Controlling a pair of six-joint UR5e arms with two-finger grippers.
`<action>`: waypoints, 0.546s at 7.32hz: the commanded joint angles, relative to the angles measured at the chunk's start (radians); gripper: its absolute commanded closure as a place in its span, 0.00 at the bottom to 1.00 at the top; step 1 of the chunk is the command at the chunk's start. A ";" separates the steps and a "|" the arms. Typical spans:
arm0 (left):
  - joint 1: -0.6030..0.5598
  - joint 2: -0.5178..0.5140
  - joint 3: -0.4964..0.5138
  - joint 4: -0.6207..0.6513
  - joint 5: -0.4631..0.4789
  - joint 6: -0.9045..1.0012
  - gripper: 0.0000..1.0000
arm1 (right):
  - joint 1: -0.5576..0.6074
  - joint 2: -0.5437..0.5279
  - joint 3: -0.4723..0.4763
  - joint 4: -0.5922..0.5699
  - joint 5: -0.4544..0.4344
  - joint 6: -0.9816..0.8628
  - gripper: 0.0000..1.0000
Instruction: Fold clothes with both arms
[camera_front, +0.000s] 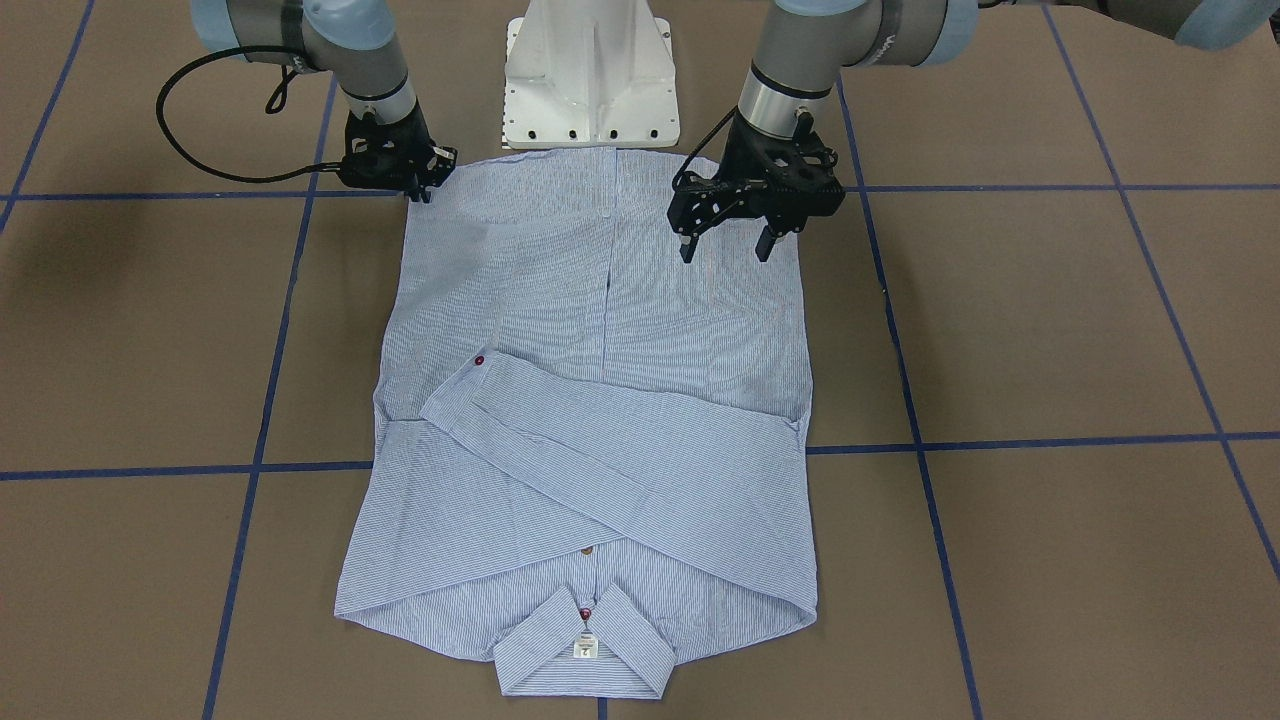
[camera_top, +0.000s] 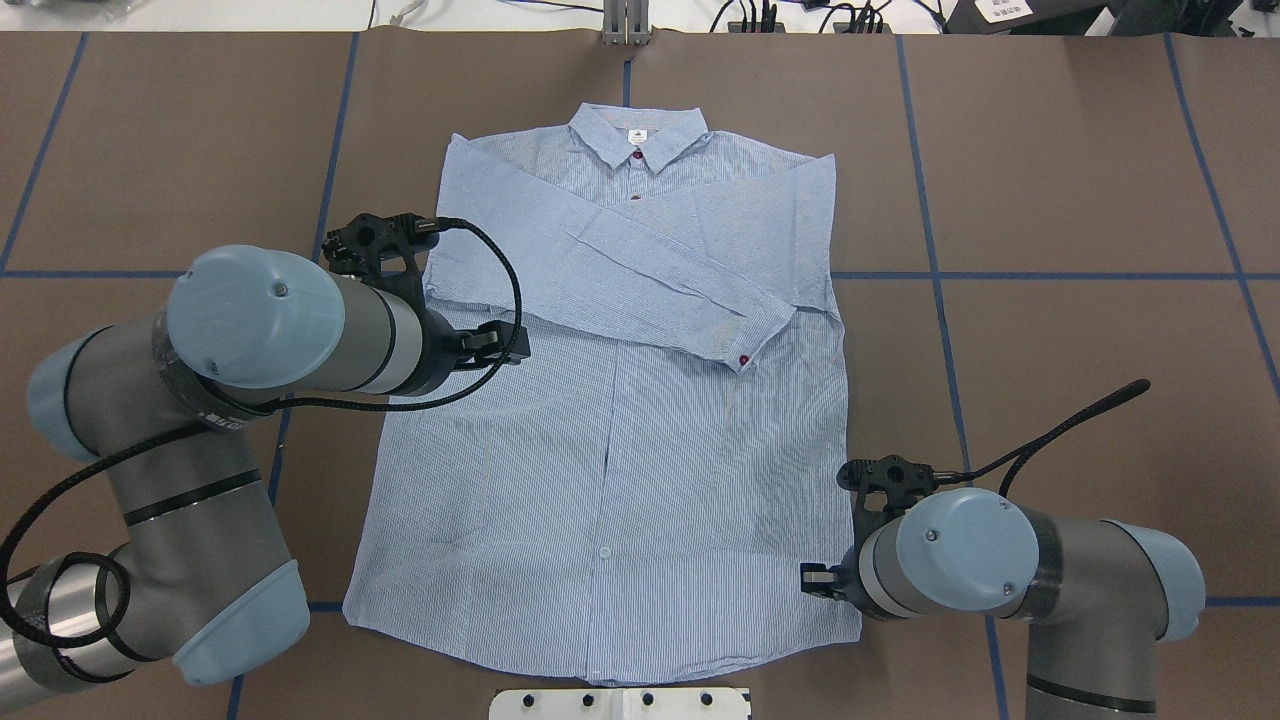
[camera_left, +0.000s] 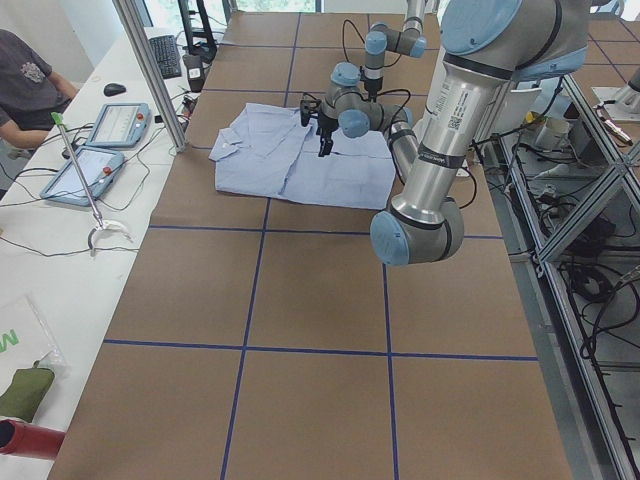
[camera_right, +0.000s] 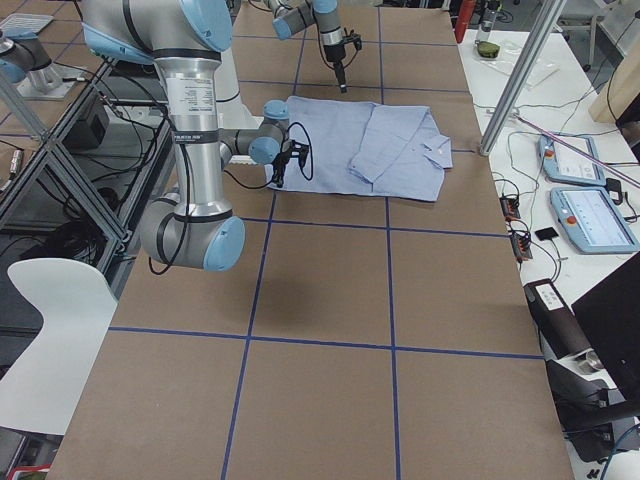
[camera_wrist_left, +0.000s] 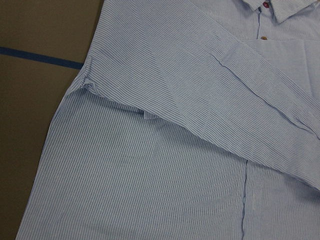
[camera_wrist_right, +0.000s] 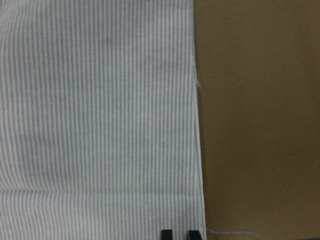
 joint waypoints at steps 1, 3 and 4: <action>0.001 0.000 0.000 0.000 0.000 0.000 0.00 | 0.002 -0.010 0.001 0.000 0.000 -0.001 0.52; 0.001 -0.003 0.000 0.000 0.000 -0.003 0.00 | 0.004 -0.029 0.002 0.041 -0.001 0.000 0.42; 0.001 -0.005 0.000 0.000 0.000 -0.003 0.00 | 0.002 -0.074 0.001 0.117 -0.001 0.002 0.42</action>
